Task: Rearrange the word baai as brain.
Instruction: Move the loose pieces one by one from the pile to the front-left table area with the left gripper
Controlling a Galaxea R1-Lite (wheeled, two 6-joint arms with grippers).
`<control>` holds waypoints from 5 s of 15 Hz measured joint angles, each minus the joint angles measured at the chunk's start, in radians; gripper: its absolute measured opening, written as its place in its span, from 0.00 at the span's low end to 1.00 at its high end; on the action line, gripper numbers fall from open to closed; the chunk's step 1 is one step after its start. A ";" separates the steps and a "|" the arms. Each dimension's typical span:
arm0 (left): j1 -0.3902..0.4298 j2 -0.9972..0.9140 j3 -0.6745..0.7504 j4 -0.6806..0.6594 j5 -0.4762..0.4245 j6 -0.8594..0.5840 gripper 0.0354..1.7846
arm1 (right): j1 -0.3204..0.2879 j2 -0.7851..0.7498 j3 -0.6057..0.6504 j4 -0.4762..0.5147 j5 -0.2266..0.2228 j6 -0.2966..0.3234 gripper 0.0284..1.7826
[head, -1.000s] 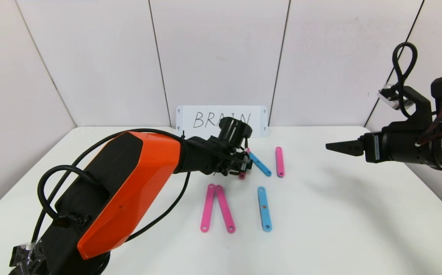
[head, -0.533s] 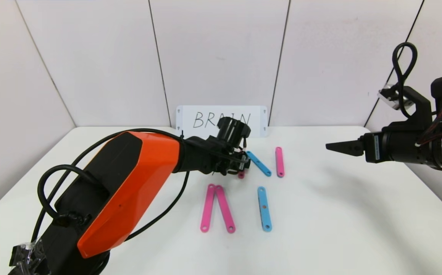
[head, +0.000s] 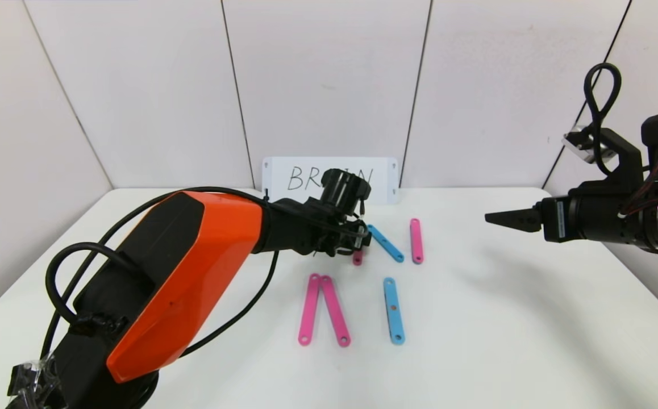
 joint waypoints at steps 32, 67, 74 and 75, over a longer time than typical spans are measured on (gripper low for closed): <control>0.522 -0.286 0.390 0.097 -0.241 0.053 0.97 | 0.001 0.015 0.009 0.000 0.000 -0.003 0.98; 0.303 -0.558 0.633 0.331 -0.168 -0.159 0.15 | -0.013 0.039 0.007 -0.001 0.029 -0.003 0.98; 0.229 -0.557 0.716 0.333 -0.166 -0.248 0.15 | -0.011 0.042 0.009 0.000 0.029 -0.004 0.98; 0.221 -0.556 0.721 0.334 -0.165 -0.253 0.15 | -0.010 0.042 0.009 0.000 0.029 -0.004 0.98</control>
